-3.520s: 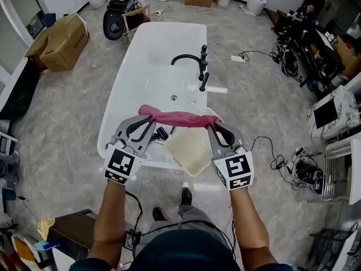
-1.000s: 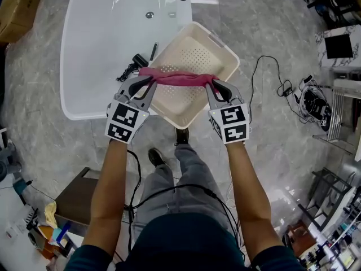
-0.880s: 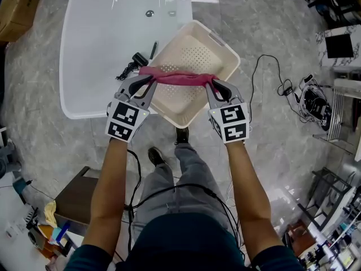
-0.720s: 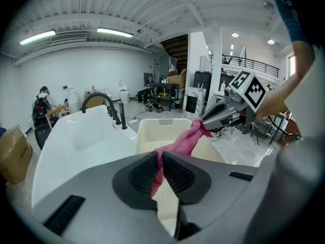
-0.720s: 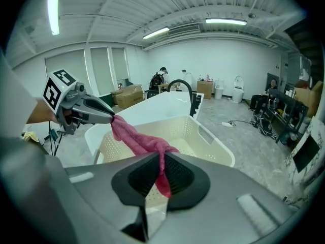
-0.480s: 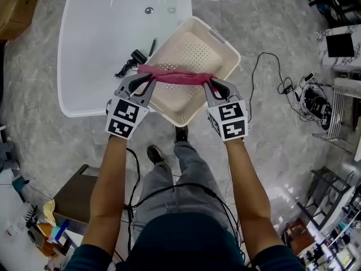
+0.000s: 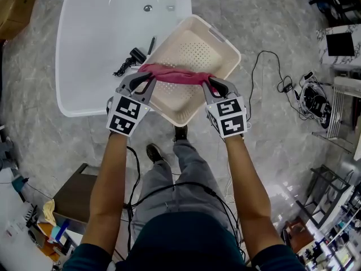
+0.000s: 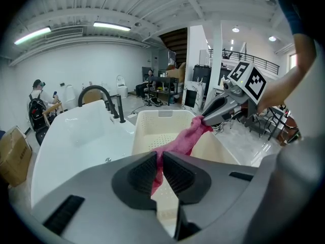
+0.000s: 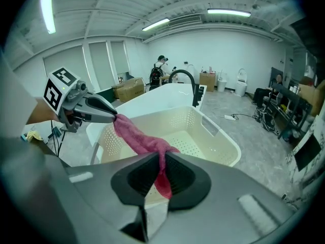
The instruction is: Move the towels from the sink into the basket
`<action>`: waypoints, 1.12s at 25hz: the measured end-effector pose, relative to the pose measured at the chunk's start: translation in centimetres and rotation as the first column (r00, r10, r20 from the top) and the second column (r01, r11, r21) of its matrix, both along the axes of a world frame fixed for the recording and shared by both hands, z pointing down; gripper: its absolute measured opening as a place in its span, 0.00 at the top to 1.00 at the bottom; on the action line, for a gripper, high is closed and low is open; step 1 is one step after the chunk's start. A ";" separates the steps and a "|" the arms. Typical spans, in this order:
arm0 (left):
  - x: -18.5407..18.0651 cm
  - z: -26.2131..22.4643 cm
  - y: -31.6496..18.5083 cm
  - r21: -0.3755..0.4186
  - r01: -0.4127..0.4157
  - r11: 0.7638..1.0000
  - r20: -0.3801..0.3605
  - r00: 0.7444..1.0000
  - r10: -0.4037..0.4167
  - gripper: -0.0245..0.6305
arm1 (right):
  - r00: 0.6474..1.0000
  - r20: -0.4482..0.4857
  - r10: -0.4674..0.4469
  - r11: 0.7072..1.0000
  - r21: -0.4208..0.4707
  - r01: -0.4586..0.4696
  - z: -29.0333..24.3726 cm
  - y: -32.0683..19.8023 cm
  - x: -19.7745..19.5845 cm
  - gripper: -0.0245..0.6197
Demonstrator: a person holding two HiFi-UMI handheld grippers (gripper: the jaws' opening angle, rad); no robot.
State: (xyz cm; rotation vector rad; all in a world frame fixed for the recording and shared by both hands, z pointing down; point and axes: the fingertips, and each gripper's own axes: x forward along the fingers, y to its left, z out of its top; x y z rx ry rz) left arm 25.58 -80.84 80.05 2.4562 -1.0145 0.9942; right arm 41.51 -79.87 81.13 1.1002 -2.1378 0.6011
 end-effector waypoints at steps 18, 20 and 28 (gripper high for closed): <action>0.5 -0.8 1.1 -0.054 -0.088 0.995 0.009 0.996 0.088 0.89 | 0.999 -0.048 -0.026 1.000 -0.006 0.026 -1.7 -0.2 -1.2 0.85; 0.5 -1.5 1.1 -0.044 -0.093 0.995 0.003 0.996 0.093 0.88 | 0.998 -0.050 -0.024 1.000 0.000 0.024 -2.1 -0.1 -1.2 0.85; -0.6 -5.2 0.5 0.017 -0.089 0.996 0.002 0.996 0.089 0.88 | 0.999 -0.035 -0.007 1.000 0.027 0.008 -4.6 0.2 -1.7 0.85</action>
